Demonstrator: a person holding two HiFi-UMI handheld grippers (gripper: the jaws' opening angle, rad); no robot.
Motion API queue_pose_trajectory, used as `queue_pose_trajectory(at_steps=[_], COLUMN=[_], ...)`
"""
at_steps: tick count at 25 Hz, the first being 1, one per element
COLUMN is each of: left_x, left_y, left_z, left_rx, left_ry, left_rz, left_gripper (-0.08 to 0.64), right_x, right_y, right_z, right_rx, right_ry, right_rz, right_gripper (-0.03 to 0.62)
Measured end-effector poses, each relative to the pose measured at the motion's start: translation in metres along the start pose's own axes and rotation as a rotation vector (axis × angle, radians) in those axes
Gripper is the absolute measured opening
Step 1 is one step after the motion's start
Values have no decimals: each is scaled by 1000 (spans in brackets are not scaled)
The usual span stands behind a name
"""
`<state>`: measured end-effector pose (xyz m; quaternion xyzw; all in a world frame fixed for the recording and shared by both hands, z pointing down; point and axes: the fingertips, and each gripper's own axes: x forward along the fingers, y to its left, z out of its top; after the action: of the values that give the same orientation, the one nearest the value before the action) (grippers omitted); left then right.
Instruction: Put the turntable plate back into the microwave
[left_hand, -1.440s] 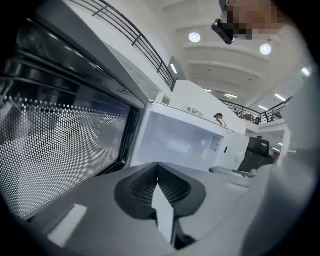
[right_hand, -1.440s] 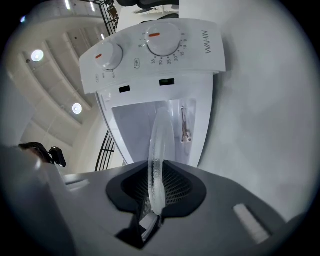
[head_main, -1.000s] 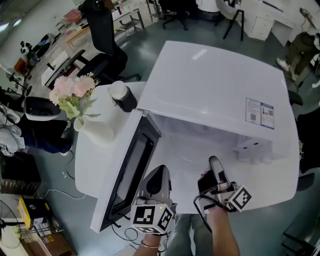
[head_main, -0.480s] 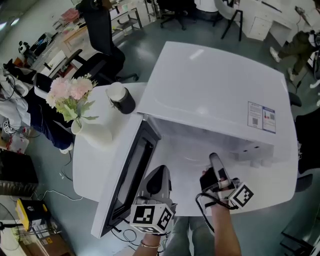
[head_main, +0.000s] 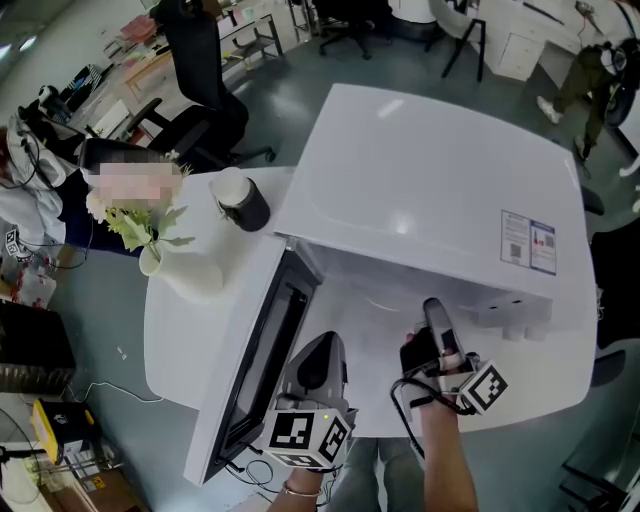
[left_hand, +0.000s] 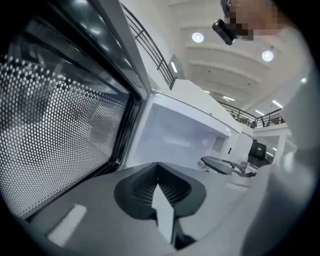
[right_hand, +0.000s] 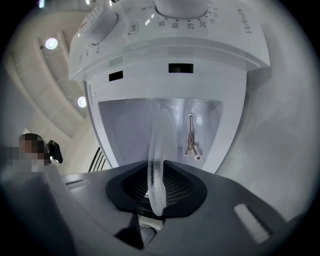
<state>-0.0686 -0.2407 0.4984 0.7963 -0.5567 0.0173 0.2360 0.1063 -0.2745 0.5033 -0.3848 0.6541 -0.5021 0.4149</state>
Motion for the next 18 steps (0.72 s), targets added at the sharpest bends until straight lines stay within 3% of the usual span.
queue_pose_trajectory(at_steps=[18], left_x=[18], left_y=[-5], left_z=[1], left_rx=[-12], left_ry=[11], left_rz=[-7], left_gripper=[0], right_x=[16], right_y=[-10], right_z=[20], right_rx=[40], right_ry=[-84], right_rz=[-2], right_gripper=[71])
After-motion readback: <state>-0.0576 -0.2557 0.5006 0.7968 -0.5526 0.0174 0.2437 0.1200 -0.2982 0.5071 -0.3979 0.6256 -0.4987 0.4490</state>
